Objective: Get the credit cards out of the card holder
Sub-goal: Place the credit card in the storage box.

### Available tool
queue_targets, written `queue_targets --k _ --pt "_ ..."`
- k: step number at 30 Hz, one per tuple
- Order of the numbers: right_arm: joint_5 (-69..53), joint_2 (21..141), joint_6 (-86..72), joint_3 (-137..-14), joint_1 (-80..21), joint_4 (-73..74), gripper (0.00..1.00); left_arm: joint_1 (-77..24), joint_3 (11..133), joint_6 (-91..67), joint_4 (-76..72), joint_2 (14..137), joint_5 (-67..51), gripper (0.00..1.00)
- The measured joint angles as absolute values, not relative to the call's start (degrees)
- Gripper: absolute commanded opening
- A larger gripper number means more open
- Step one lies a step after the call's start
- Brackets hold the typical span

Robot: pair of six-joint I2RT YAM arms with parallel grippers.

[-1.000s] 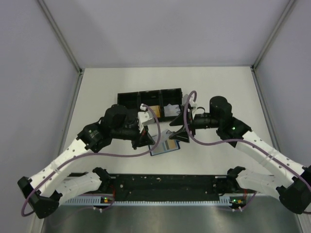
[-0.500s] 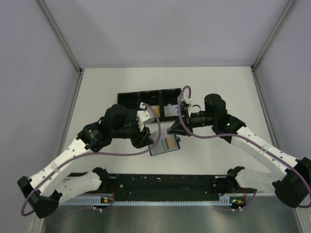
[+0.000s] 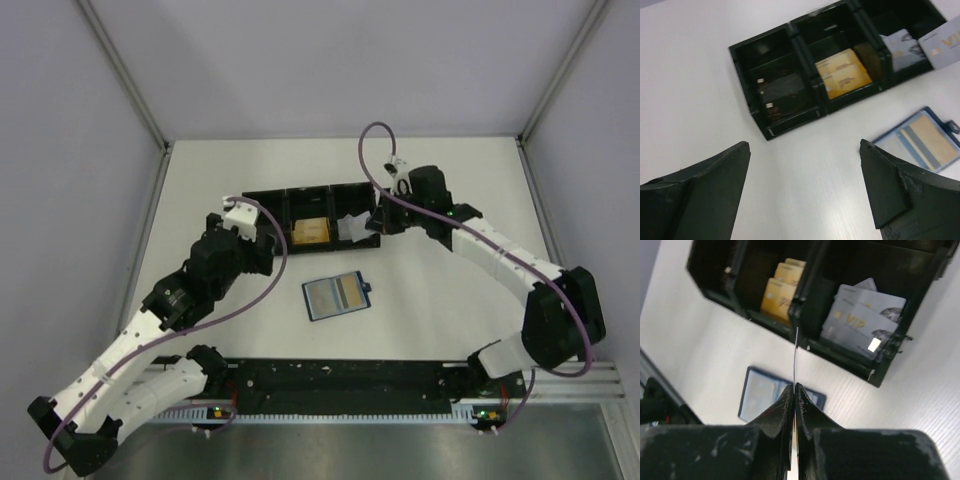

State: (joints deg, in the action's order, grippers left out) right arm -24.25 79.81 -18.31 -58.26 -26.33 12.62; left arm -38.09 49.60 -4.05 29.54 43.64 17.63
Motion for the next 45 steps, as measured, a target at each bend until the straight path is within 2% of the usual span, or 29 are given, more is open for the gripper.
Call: queue_targets --k 3,9,17,19,21,25,32,40,45 --pt "-18.57 86.17 -19.88 -63.70 -26.24 15.11 0.00 -37.80 48.95 -4.91 29.76 43.66 23.66 0.94" --pt "-12.93 96.27 -23.40 -71.88 -26.06 17.23 0.00 -37.54 48.95 -5.91 29.71 43.64 27.00 0.94" --pt "-14.85 105.97 -27.44 -77.97 -26.06 17.63 0.00 -37.41 48.77 -5.91 29.54 43.42 26.59 0.94" --pt "-16.10 107.53 -28.32 -78.54 -26.06 17.76 0.06 -37.32 48.58 -5.91 29.56 43.07 26.37 0.94" --pt "-17.21 108.66 -29.21 -78.81 -26.09 18.02 0.19 -37.19 48.58 -5.91 29.52 42.85 26.35 0.94" --pt "-17.65 109.10 -30.06 -78.81 -26.09 18.92 0.39 -37.04 48.58 -5.91 29.52 42.74 25.91 0.94" --pt "-13.54 107.87 -29.30 -78.83 -26.09 22.70 0.62 -36.91 48.58 -5.93 29.54 42.65 24.67 0.94" --pt "-4.95 93.49 -25.02 -78.19 -28.14 26.92 0.72 -36.84 48.58 -6.63 29.65 42.15 21.85 0.94" --pt "0.23 83.92 -20.62 -74.32 -37.89 25.43 0.74 -36.84 48.58 -8.93 30.89 41.80 21.47 0.94"
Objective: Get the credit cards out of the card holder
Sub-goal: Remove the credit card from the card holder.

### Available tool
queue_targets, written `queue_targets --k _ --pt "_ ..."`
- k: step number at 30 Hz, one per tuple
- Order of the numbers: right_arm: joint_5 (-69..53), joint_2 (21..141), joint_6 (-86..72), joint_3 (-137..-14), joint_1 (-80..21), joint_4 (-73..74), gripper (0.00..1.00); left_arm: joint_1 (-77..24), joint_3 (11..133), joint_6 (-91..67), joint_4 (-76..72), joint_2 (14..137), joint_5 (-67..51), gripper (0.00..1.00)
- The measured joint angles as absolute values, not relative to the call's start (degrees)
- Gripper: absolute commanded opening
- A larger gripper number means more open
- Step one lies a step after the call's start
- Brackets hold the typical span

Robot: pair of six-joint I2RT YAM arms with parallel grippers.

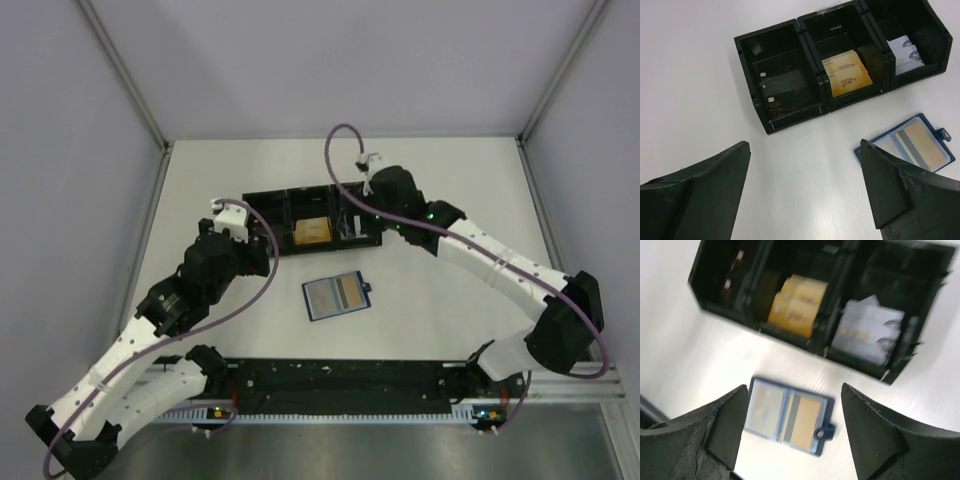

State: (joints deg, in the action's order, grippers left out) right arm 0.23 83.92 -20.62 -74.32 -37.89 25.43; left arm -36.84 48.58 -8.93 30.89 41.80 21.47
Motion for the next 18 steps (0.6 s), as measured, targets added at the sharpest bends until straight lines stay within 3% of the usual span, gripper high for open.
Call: queue_targets --k 8,18 --pt "4.60 83.29 -16.78 -60.77 -54.78 22.72 0.75 -36.84 46.46 -12.53 31.53 31.35 23.90 0.94" --pt "9.63 96.36 -14.52 -61.32 -66.35 19.25 0.70 -36.84 43.79 -13.63 31.48 23.40 31.57 0.94"
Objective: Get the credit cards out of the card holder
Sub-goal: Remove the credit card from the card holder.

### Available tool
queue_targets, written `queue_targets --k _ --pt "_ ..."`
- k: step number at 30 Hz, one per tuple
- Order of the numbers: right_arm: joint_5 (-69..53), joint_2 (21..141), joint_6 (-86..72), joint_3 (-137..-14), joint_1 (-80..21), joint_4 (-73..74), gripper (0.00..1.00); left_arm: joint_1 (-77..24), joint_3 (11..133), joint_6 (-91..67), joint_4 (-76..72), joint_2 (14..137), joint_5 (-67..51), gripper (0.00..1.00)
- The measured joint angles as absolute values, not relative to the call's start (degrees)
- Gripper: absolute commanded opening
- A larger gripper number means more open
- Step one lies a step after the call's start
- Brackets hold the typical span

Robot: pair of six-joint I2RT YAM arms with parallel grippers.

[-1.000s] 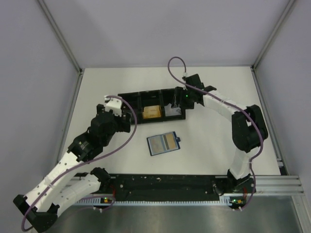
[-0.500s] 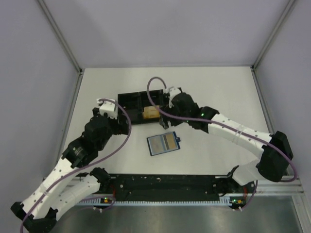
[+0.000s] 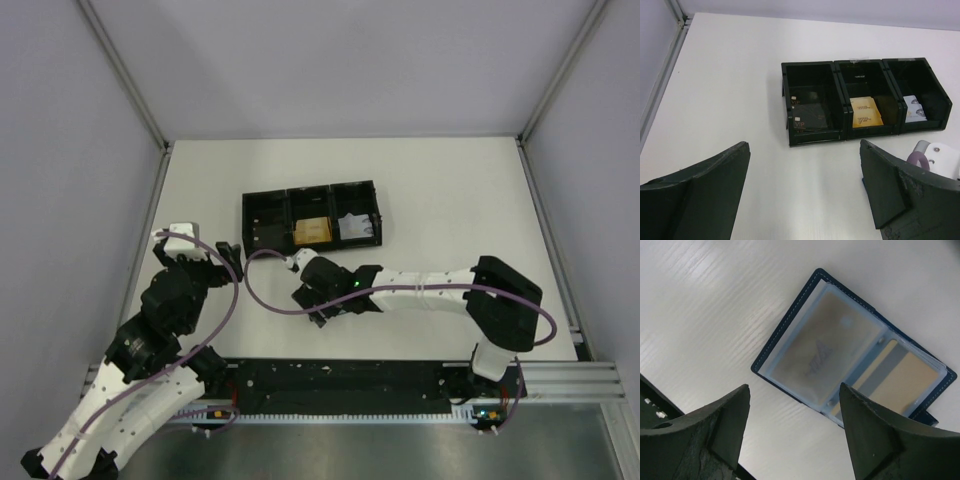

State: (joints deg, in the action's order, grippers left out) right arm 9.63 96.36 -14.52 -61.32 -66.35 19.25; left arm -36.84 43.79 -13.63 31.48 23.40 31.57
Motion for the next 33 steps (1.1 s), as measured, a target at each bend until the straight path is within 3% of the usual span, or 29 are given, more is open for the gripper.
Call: queue_targets --k 17,21,29,33 --pt "12.88 103.24 -14.04 -63.44 -66.74 18.44 0.62 -36.40 43.68 -13.41 31.66 25.93 32.77 0.94" --pt "13.30 103.72 -13.96 -63.81 -66.76 18.41 0.45 -36.36 43.66 -13.41 31.66 26.37 31.73 0.93" --pt "13.67 103.74 -13.85 -63.83 -66.70 18.39 0.21 -36.29 43.66 -14.31 31.64 26.52 27.86 0.93" --pt "13.50 103.74 -13.76 -63.77 -66.52 18.31 0.02 -36.29 43.64 -16.86 31.62 27.40 24.03 0.93"
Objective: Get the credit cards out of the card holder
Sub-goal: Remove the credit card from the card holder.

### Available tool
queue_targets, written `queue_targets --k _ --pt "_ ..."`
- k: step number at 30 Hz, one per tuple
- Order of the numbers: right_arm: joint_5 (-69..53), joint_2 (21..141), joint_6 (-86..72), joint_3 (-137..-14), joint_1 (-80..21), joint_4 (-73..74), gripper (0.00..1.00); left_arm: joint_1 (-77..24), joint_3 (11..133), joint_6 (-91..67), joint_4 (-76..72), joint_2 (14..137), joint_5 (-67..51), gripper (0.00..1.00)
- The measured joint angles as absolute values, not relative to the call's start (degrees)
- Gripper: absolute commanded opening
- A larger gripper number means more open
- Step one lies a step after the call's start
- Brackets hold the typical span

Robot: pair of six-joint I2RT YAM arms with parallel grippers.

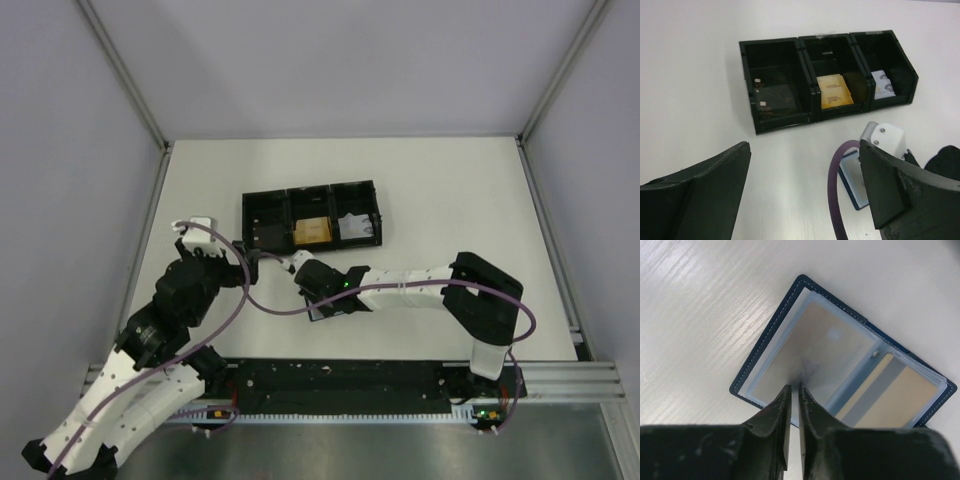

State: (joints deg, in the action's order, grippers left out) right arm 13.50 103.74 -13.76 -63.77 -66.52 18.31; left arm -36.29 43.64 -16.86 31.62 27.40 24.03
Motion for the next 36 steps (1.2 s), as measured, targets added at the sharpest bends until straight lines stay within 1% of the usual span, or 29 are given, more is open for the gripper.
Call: queue_targets --k 1,5,10,15,19,20,22,23,24,26,27,29,32,36 --pt "13.43 103.74 -13.78 -63.75 -66.46 18.22 0.00 -36.29 43.44 -17.82 31.40 27.79 22.70 0.93" --pt "11.86 103.33 -14.09 -62.54 -65.43 16.08 0.00 -36.29 39.70 -22.39 29.41 27.97 17.52 0.91" --pt "6.17 100.84 -14.92 -58.30 -62.17 10.90 0.00 -36.29 32.69 -29.08 25.76 28.16 11.66 0.89" --pt "-2.44 97.43 -16.93 -51.53 -57.58 3.29 0.00 -36.32 29.06 -35.07 20.32 29.95 9.17 0.89" --pt "-4.58 94.70 -17.17 -48.23 -55.96 1.74 0.00 -36.34 25.54 -39.13 14.13 30.24 8.78 0.88" --pt "-4.56 94.19 -17.10 -47.94 -55.96 1.89 0.04 -36.40 24.86 -39.86 12.95 30.50 8.78 0.87" --pt "-4.08 93.25 -16.93 -47.88 -55.96 3.05 0.21 -36.45 24.01 -41.23 11.05 31.68 8.86 0.86" --pt "-3.64 92.84 -16.67 -47.88 -55.99 3.49 0.32 -36.47 23.66 -42.06 10.00 32.75 8.91 0.86" --pt "-3.07 92.40 -16.45 -47.88 -56.03 4.05 0.44 -36.49 23.42 -42.74 9.15 33.80 9.02 0.86" --pt "-1.67 91.81 -16.01 -47.88 -56.36 4.69 0.56 -36.53 23.07 -43.94 7.97 35.64 9.43 0.87" --pt "-0.84 91.59 -15.46 -47.88 -56.75 4.91 0.59 -36.53 23.07 -44.53 7.57 36.67 9.74 0.88" --pt "0.19 91.53 -15.49 -47.90 -57.21 5.26 0.62 -36.51 23.07 -45.21 7.35 37.80 10.37 0.91" --pt "1.85 91.53 -15.40 -48.10 -57.47 5.96 0.68 -36.12 23.22 -45.32 8.27 37.04 10.35 0.95" --pt "5.98 91.55 -14.24 -48.71 -57.74 6.61 0.70 -35.44 25.87 -43.70 12.45 31.64 9.45 0.97"
